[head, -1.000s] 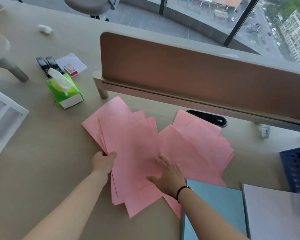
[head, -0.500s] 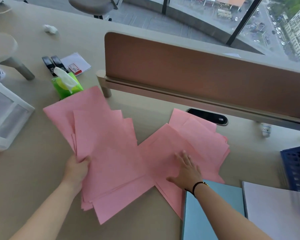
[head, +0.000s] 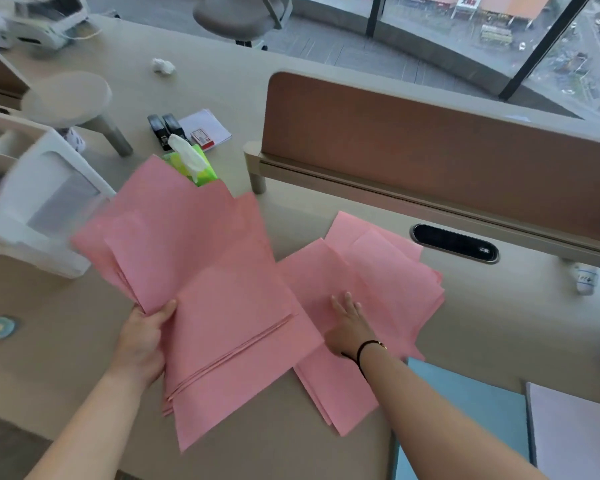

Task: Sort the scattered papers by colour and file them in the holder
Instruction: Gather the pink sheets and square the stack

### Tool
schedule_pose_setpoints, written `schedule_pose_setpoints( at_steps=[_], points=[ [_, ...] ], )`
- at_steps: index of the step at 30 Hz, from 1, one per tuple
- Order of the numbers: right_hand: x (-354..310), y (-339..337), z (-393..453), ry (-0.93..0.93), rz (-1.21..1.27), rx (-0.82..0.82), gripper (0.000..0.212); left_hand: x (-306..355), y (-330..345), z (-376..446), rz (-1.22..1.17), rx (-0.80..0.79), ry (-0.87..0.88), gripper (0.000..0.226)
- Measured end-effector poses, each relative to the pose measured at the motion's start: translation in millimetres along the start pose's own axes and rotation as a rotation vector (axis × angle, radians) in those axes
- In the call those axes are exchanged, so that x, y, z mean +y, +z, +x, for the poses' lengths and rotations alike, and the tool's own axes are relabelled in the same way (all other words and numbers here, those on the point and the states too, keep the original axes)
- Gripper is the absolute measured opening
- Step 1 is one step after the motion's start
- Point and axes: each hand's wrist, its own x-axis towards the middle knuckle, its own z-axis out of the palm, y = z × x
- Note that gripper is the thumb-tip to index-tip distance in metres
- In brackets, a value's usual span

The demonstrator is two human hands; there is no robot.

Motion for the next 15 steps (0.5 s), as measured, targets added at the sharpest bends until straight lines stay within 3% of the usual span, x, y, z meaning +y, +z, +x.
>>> schedule_pose_setpoints(
  at_steps=[4,7,10,12,15],
  points=[
    [-26,-7,-10,0.005,0.260,-0.054,0.063,-1,14,-9,-0.059,-0.068,-0.024,0.044],
    [-31,-8,-21,0.028,0.708,-0.119,0.081,-20,28,-12,0.000,-0.107,-0.095,0.042],
    [-21,-12,-28,0.068,0.868,-0.106,0.019,-46,40,-17,0.057,-0.100,-0.184,0.041],
    [-6,-12,-26,0.045,0.770,0.024,0.021,-61,47,-21,0.102,-0.098,-0.224,0.031],
    [19,-7,-17,0.164,0.774,0.271,0.029,-79,49,-24,0.201,-0.081,-0.219,0.028]
  ],
)
